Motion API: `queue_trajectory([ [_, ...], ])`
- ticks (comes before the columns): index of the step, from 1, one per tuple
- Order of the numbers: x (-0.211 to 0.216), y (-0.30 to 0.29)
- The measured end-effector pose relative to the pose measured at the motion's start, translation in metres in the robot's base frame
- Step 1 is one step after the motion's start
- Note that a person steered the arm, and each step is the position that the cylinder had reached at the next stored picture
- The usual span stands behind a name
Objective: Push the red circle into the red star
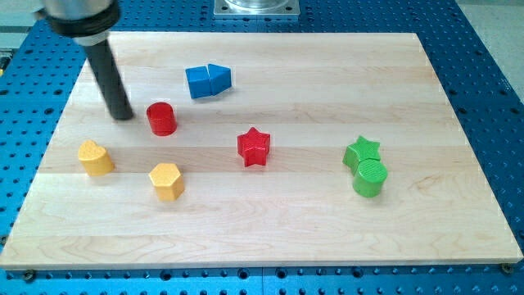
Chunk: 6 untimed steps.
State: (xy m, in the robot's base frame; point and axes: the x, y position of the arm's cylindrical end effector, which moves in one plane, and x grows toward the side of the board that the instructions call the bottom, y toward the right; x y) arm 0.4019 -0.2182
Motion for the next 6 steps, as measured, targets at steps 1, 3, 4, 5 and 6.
queue_trajectory([
  [1, 0.0, 0.046],
  [3, 0.003, 0.138],
  [4, 0.014, 0.104],
  [5, 0.03, 0.083],
  [6, 0.036, 0.122],
])
